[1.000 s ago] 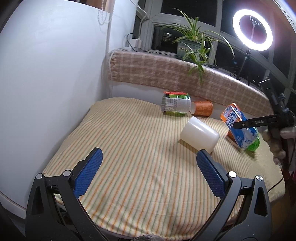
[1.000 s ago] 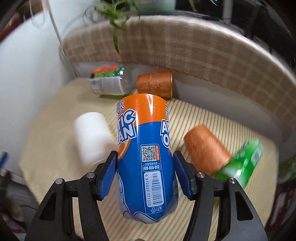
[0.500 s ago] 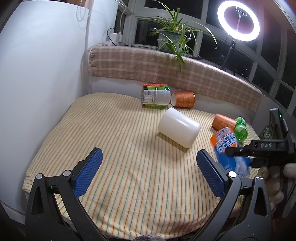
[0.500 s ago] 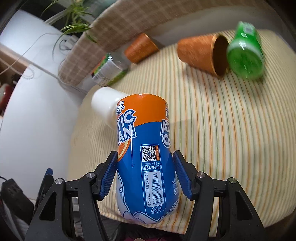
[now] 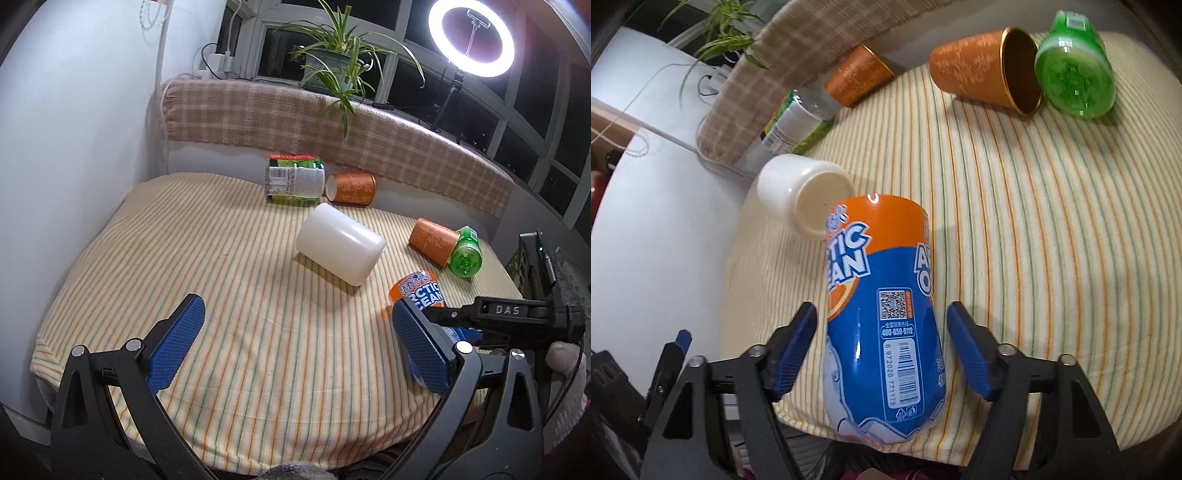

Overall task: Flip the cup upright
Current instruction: 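Lift the cup with the right tool and bring it to the left tool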

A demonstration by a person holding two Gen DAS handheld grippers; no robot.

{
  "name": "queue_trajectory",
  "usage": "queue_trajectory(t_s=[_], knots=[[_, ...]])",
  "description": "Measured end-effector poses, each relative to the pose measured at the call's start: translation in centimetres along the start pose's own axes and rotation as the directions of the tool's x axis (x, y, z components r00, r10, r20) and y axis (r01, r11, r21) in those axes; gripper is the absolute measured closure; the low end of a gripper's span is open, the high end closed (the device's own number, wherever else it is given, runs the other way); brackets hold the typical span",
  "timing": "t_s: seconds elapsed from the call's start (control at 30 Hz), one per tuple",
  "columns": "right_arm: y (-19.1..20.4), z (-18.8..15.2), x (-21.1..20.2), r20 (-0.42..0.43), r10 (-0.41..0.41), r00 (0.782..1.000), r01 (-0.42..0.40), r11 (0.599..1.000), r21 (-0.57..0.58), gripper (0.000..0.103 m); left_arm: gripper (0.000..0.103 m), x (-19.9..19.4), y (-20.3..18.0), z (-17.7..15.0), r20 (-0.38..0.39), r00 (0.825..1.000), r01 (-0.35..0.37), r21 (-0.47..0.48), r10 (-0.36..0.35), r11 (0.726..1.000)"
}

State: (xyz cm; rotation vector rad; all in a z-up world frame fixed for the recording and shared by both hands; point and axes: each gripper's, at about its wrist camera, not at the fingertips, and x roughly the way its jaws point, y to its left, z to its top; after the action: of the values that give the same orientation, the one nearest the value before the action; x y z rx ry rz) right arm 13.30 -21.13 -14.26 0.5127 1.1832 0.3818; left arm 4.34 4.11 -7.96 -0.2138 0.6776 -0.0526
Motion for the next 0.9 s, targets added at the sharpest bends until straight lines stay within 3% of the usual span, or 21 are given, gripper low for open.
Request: queue_trajectory(t_s=[0.17, 0.3, 0.43, 0.6, 0.9], knots=[[0.1, -0.1, -2.3, 0.052, 0.003, 0.999, 0.0, 0.999, -0.055, 0.026, 0.0, 0.8, -0.8, 0.3, -0.038, 0.997, 0.065, -0.009, -0.065, 0.998], [-0.3, -1.0, -5.4, 0.155, -0.015, 0.988, 0.031, 0.994, -0.103, 0.026, 0.0, 2.5, -1.4, 0.9, -0.121, 0.974, 0.185, -0.055, -0.19, 0.981], [-1.7, -2.3, -7.8, 0.224, -0.048, 0.973, 0.07, 0.994, -0.087, 0.026, 0.007, 4.8, -2.4, 1.2, -0.213, 0.923, 0.295, -0.139, -0.319, 0.945], [-4.3, -3.9, -10.3, 0.268, -0.105, 0.958, 0.116, 0.993, -0.025, 0.026, 0.017, 8.1, -4.6, 1.3, -0.308, 0.836, 0.396, -0.236, -0.455, 0.887], [-8.3, -5.8, -12.2, 0.29, -0.148, 0.946, 0.121, 0.987, 0.11, 0.026, 0.022, 13.4, -6.6, 0.5, -0.422, 0.715, 0.418, -0.38, -0.557, 0.825]])
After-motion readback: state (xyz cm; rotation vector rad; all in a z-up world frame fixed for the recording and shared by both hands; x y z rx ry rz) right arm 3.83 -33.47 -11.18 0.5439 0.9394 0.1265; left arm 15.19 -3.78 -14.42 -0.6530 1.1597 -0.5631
